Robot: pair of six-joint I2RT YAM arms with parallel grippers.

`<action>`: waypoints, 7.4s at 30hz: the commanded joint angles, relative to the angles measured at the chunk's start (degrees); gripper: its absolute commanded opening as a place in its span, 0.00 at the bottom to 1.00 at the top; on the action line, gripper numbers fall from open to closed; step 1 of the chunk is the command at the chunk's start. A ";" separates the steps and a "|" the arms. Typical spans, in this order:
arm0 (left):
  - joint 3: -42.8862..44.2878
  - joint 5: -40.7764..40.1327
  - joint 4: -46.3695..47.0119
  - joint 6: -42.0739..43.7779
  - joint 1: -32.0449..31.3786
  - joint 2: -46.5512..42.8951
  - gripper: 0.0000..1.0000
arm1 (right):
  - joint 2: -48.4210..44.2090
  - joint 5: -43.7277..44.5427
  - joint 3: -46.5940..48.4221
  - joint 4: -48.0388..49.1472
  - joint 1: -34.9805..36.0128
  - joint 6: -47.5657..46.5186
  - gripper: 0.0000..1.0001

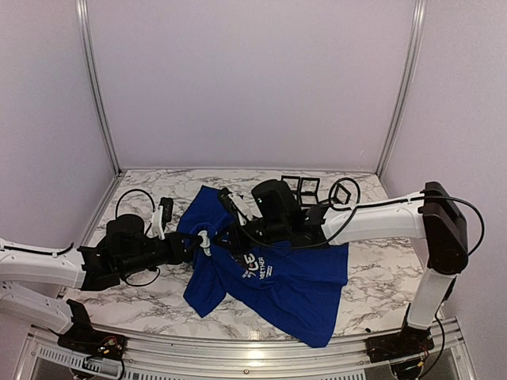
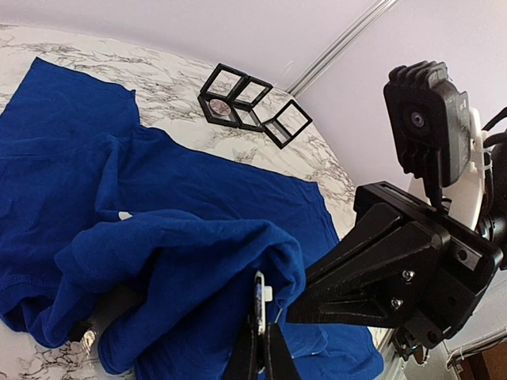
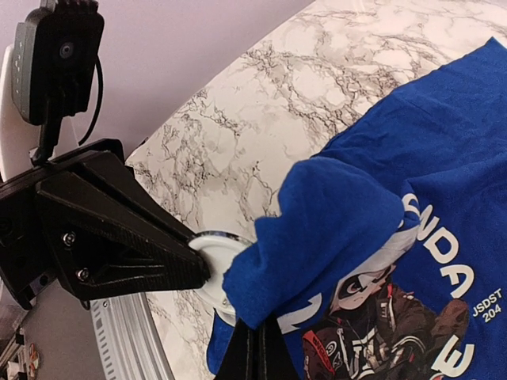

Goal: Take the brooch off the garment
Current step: Remove the brooch from the flattened clothing, then close the brooch at the center of the board, then pass from the left arm to the right

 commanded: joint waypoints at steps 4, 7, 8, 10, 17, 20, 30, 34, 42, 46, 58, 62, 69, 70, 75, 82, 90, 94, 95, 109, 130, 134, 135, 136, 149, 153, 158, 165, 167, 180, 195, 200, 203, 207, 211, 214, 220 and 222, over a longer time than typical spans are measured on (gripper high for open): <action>0.72 0.92 -4.95 2.07 0.27 -2.06 0.00 | 0.48 1.01 2.94 0.50 0.21 0.07 0.00; 0.84 0.92 -5.96 2.23 0.22 -2.94 0.00 | 0.43 1.03 2.96 0.41 0.23 0.04 0.00; 0.88 0.92 -6.31 2.37 0.23 -3.34 0.00 | 0.41 1.03 2.93 0.31 0.23 -0.03 0.00; 1.21 1.05 -7.23 2.75 0.23 -4.15 0.00 | 0.43 0.89 2.96 0.28 0.21 -0.01 0.00; 3.33 0.53 -9.30 3.35 0.35 -6.71 0.00 | -0.19 0.49 3.55 -0.36 0.26 -0.31 0.00; 4.97 0.58 -9.33 3.49 0.36 -6.99 0.00 | -1.51 1.35 4.07 -0.86 0.21 -0.32 0.08; 10.47 1.74 -7.60 3.22 1.18 -4.97 0.00 | -8.20 4.62 2.31 -0.34 -1.73 0.74 0.41; 12.61 3.12 -5.76 2.61 1.47 -2.89 0.00 | -11.10 0.92 -2.18 6.01 -4.48 4.47 0.48; 15.62 6.77 -0.30 0.84 1.52 0.97 0.00 | -11.58 -6.52 -8.44 19.89 -6.36 9.71 0.56; 16.66 7.83 1.51 0.42 1.51 2.51 0.00 | -11.66 -9.16 -11.94 29.45 -7.49 13.87 0.56; 16.46 9.89 8.23 -2.14 1.52 4.86 0.00 | -10.29 -11.84 -15.76 43.13 -8.56 21.47 0.47; 16.20 10.47 9.24 -2.25 1.52 4.88 0.00 | -9.23 -12.34 -15.59 43.96 -8.58 22.64 0.45; 15.50 10.89 10.22 -2.45 1.52 4.62 0.00 | -8.24 -13.25 -15.57 45.86 -8.57 24.37 0.40; 15.40 11.06 10.41 -2.41 1.52 4.64 0.00 | -8.08 -13.43 -15.46 46.08 -8.60 24.61 0.39; 15.05 12.57 11.77 -2.39 1.52 5.35 0.00 | -6.94 -14.54 -15.50 48.05 -8.58 26.00 0.33; 14.81 13.38 12.64 -2.51 1.52 5.95 0.00 | -7.32 -14.70 -15.57 49.05 -8.58 26.47 0.32; 14.69 13.68 12.74 -2.44 1.52 6.05 0.00 | -7.52 -14.52 -15.72 49.64 -8.58 26.87 0.31; 14.52 13.65 12.66 -2.41 1.52 5.90 0.00 | -7.43 -14.67 -15.59 50.13 -8.58 27.31 0.29; 14.58 13.61 12.52 -2.40 1.51 5.93 0.00 | -7.43 -14.77 -15.55 50.11 -8.58 27.33 0.28; 15.09 14.94 12.12 -1.68 1.26 6.29 0.00 | -6.81 -15.58 -14.64 48.99 -8.58 27.57 0.15; 16.47 12.50 6.77 4.54 -1.27 4.59 0.00 | -7.26 -14.62 -13.27 44.49 -8.57 28.73 0.06; 16.57 12.31 6.77 4.82 -1.48 4.40 0.00 | -7.29 -14.41 -13.50 44.66 -8.51 28.99 0.06; 16.55 12.20 6.75 4.94 -1.57 4.34 0.00 | -7.29 -14.33 -13.59 44.66 -8.51 29.03 0.06; 16.56 12.05 6.66 5.05 -1.68 4.28 0.00 | -7.38 -14.22 -13.61 44.73 -8.55 29.06 0.06; 14.71 7.52 10.82 2.39 -3.19 3.78 0.00 | -7.67 -12.44 -13.70 45.06 -8.48 28.93 0.06; 14.43 6.11 11.15 2.39 -4.11 3.87 0.00 | -8.15 -11.55 -13.99 45.06 -8.40 29.08 0.06; 13.89 4.31 11.98 2.03 -4.78 3.57 0.00 | -9.21 -9.95 -14.85 45.06 -8.31 28.49 0.06; 13.12 1.23 12.95 1.46 -5.25 2.89 0.00 | -9.85 -8.29 -15.13 45.01 -8.12 27.79 0.06; 12.96 1.07 13.27 1.08 -5.33 3.03 0.00 | -9.71 -8.06 -14.89 45.18 -7.98 27.73 0.06; 10.68 -0.37 16.13 -2.14 -5.42 2.75 0.00 | -11.01 -5.19 -14.49 43.95 -6.83 24.31 0.09; 8.41 -3.69 14.69 -2.11 -5.34 0.10 0.00 | -12.34 -4.14 -13.96 41.17 -6.08 21.06 0.18; 8.19 -4.25 14.05 -1.16 -5.21 -0.43 0.00 | -13.04 -3.80 -13.96 40.10 -6.13 20.03 0.23; 8.18 -3.69 13.38 -0.58 -4.64 -0.61 0.00 | -14.23 -2.91 -14.20 38.20 -6.12 19.06 0.28; 8.30 -1.04 13.18 1.31 -2.61 -1.36 0.00 | -16.62 -1.18 -15.00 36.22 -6.08 17.36 0.42; 9.34 3.15 13.10 5.31 -0.03 -1.59 0.00 | -18.63 0.24 -15.43 34.35 -6.17 15.71 0.59; 10.00 5.81 12.87 9.52 0.98 -1.92 0.00 | -20.11 1.49 -15.35 32.49 -6.21 14.64 0.76; 12.42 9.31 11.73 19.77 1.72 -2.16 0.00 | -23.32 4.33 -14.60 26.90 -6.90 14.34 0.98; 13.39 10.02 11.92 21.72 1.84 -2.10 0.00 | -24.31 5.39 -14.62 25.02 -7.65 14.63 0.98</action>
